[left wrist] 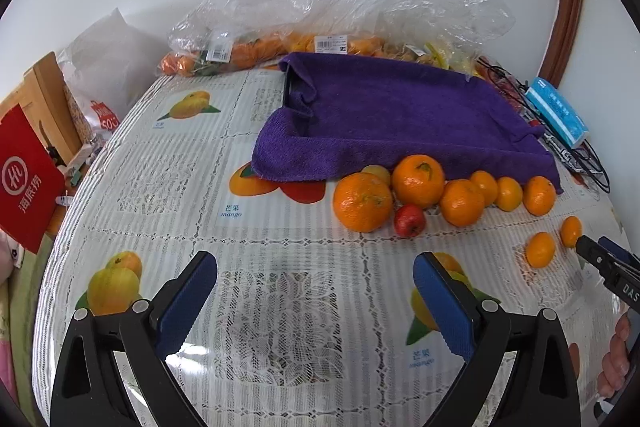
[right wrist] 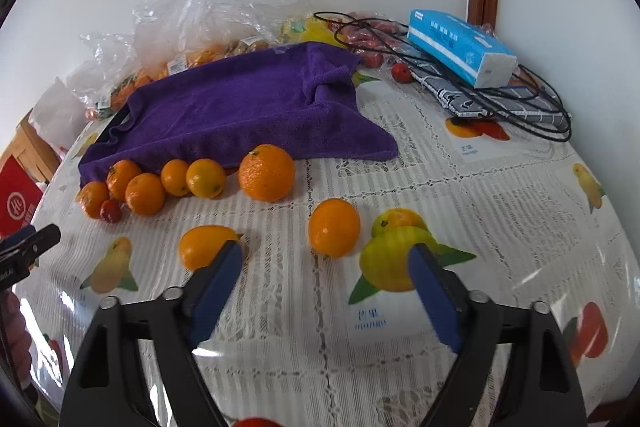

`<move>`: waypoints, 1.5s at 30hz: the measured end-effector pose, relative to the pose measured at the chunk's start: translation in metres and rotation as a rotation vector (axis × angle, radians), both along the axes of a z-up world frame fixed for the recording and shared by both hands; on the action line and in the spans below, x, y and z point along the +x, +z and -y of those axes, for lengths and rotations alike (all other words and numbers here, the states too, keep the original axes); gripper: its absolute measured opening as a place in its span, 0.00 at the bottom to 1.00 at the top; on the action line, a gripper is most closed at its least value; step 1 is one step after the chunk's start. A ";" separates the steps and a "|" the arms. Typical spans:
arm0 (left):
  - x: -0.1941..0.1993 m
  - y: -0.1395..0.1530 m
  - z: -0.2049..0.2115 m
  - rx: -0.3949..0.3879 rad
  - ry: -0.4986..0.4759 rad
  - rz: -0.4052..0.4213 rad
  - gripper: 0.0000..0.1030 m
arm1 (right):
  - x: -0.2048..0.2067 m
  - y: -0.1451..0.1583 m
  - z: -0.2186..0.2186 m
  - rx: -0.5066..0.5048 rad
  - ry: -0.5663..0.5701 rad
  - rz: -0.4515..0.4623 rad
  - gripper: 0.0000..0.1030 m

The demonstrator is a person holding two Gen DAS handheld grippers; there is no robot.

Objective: Organize fruits
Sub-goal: 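Grasp a round orange with the right gripper while the left gripper grasps a large mandarin, then lift both held fruits and carry them over the purple towel, lowering them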

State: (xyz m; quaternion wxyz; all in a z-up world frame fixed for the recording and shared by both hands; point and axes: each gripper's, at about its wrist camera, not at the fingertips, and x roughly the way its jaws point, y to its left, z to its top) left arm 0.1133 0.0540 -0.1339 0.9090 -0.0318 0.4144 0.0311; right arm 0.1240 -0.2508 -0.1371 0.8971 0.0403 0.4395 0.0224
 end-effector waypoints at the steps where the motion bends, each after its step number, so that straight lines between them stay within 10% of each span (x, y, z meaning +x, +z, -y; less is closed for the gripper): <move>1: 0.002 -0.002 -0.002 -0.004 0.006 -0.005 0.96 | 0.005 -0.004 0.001 0.005 -0.004 -0.009 0.70; 11: 0.014 -0.009 -0.006 -0.009 -0.010 0.012 0.96 | 0.023 -0.024 0.002 0.002 -0.031 -0.011 0.32; 20: 0.044 -0.011 0.006 -0.061 -0.026 0.023 0.91 | 0.028 -0.025 0.004 0.023 -0.016 -0.006 0.32; 35: 0.064 -0.031 0.015 -0.058 -0.064 -0.022 0.41 | 0.028 -0.026 -0.002 -0.024 -0.009 -0.012 0.33; 45: 0.060 -0.031 0.005 -0.097 -0.049 -0.001 0.40 | 0.027 -0.024 -0.002 0.007 0.011 0.000 0.32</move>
